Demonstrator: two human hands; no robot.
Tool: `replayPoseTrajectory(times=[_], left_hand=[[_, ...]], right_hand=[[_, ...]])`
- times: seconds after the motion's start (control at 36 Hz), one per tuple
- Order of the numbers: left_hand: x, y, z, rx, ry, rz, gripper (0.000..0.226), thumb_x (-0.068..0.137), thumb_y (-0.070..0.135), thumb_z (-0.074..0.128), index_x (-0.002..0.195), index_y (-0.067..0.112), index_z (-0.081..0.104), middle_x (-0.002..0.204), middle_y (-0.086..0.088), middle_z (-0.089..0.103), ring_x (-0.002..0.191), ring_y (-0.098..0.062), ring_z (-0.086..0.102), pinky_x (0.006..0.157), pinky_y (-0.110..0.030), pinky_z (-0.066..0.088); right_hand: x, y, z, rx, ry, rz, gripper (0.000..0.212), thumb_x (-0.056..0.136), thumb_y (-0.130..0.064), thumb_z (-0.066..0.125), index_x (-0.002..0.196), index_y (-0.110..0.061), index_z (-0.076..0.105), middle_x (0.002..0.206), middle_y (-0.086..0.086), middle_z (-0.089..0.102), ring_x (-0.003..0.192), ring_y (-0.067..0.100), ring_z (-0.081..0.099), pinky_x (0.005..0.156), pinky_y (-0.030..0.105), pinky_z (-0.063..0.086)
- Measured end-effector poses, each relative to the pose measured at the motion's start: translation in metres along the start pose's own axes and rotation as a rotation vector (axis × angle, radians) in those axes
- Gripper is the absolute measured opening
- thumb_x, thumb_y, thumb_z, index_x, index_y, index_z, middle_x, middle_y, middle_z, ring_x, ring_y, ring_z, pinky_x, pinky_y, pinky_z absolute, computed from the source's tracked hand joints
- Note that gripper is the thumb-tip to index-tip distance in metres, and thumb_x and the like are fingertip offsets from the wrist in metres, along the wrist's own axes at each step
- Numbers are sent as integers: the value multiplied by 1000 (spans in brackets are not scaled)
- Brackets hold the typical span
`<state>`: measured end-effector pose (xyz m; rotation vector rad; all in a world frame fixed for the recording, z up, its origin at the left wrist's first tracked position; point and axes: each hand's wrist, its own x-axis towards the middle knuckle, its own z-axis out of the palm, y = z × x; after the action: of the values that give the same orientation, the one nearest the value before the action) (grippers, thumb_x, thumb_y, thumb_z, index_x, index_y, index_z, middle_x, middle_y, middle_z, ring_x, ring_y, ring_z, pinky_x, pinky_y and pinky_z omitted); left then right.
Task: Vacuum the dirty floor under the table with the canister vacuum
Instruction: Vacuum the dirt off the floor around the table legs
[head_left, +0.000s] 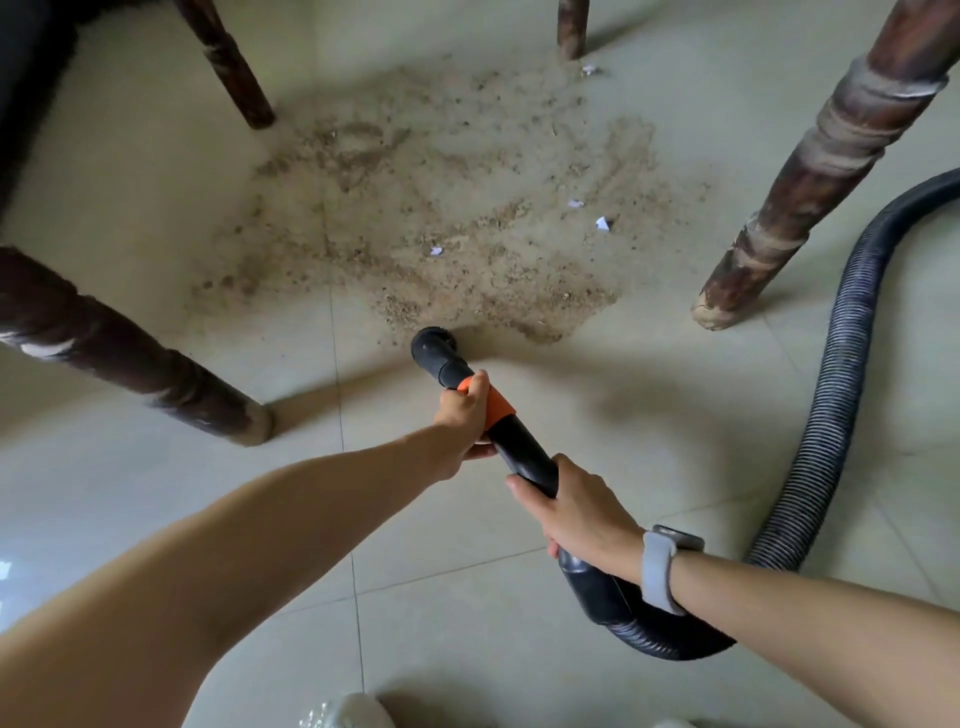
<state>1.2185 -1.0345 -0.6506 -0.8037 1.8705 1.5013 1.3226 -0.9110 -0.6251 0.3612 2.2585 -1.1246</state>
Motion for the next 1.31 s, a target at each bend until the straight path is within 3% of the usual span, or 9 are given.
replayPoseTrajectory(times=[0.14,0.31,0.42,0.53,0.67,1.0,1.17,1.31], left_hand=[[12,1,-24,-93,23,4,46,97,47,39,122,9,43,108,-13,57,77,-21,61,55,-31,52],[21,7,-57,-159,59,21,49,96,46,40,126,7,43,116,-16,58,83,-23,61,51,-29,50],[20,12,-75,-180,53,-4,46,96,46,41,121,7,48,104,-13,58,78,-21,60,54,-29,49],[19,25,-88,-245,72,-32,32,97,41,43,85,12,47,80,-8,52,67,-19,52,56,-26,43],[22,34,-93,-298,65,-22,28,96,37,49,81,14,42,75,-7,45,63,-15,44,56,-24,36],[23,57,-92,81,158,86,30,96,39,47,79,15,48,73,-6,54,62,-15,51,55,-26,31],[23,50,-77,59,159,88,27,95,38,45,98,12,49,77,-7,52,68,-18,51,57,-27,35],[18,42,-69,102,154,68,48,95,41,44,124,3,46,80,-7,55,66,-17,52,56,-26,36]], right_hand=[[15,-23,6,-51,-46,-13,40,90,-53,51,95,-14,47,71,5,65,60,25,69,64,36,55],[27,-59,14,-89,-81,-39,42,89,-52,52,97,-11,48,74,8,65,63,31,69,67,42,57],[31,-76,21,-150,-79,-45,42,89,-54,51,96,-13,47,77,9,66,67,32,69,69,44,58],[40,-90,24,-213,-73,-64,40,91,-53,47,96,-14,45,73,7,64,61,30,69,60,39,57],[55,-102,25,-249,-38,-92,41,91,-54,46,98,-14,45,72,7,64,58,30,69,61,40,59],[78,-110,16,-276,-23,-126,41,93,-53,45,99,-12,45,80,7,64,63,29,66,61,35,54],[73,-99,9,-291,-33,-130,43,93,-53,45,100,-11,45,82,8,66,63,29,67,60,35,55],[64,-84,10,-271,-39,-111,44,93,-55,45,99,-12,45,85,9,67,68,30,68,65,39,57]])
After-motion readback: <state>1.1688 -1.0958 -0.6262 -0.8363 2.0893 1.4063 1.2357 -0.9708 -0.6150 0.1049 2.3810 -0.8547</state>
